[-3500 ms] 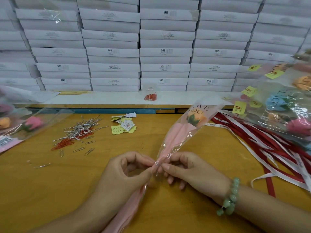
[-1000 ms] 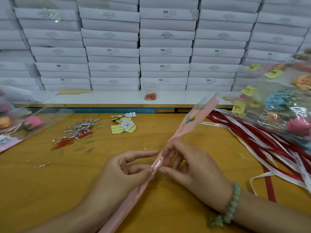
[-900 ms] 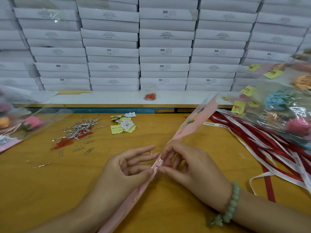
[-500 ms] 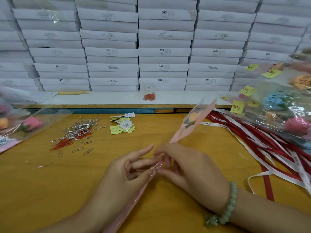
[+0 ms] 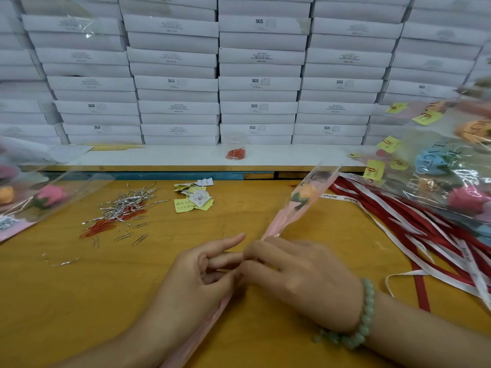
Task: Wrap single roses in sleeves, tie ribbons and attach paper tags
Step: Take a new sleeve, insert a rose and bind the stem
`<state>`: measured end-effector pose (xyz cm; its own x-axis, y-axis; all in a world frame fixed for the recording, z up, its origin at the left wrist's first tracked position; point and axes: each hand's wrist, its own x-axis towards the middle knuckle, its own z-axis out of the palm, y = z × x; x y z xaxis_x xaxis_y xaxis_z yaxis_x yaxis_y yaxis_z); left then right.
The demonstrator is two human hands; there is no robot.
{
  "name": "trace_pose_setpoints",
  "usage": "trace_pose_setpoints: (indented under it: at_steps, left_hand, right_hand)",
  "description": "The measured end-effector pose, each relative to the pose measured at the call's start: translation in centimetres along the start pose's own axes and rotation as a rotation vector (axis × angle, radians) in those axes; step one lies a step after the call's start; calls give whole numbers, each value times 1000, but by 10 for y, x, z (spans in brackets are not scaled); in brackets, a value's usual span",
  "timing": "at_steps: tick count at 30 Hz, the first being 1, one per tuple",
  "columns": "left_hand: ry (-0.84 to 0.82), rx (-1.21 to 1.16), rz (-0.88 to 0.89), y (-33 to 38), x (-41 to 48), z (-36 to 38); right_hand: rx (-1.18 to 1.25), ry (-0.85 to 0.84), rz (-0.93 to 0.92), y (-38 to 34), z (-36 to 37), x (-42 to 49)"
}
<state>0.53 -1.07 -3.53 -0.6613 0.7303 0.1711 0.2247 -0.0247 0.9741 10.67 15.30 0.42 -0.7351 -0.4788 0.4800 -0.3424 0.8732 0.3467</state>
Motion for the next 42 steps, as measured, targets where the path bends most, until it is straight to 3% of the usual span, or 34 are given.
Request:
trace_pose_setpoints:
  at_steps: [11, 14, 18, 21, 27, 33, 35, 42]
  left_hand:
    - [47, -89, 24, 8, 2, 1]
    - [51, -95, 26, 11, 1, 2]
    - [76, -95, 58, 15, -1, 3]
    - [101, -116, 74, 15, -1, 4]
    - [106, -114, 145, 16, -2, 4]
    - [94, -45, 276, 20, -5, 7]
    - [87, -44, 284, 21, -5, 8]
    - [87, -81, 249, 18, -4, 6]
  right_hand:
    - [-91, 51, 60, -1, 2, 1]
    - [27, -6, 163, -3, 5, 2]
    - [468, -78, 479, -2, 1, 2]
    - [761, 9, 709, -5, 3, 4]
    - [1649, 14, 1216, -8, 2, 11]
    - [2265, -145, 1449, -6, 0, 14]
    - [2249, -129, 1426, -6, 0, 14]
    - [1863, 34, 1266, -7, 2, 11]
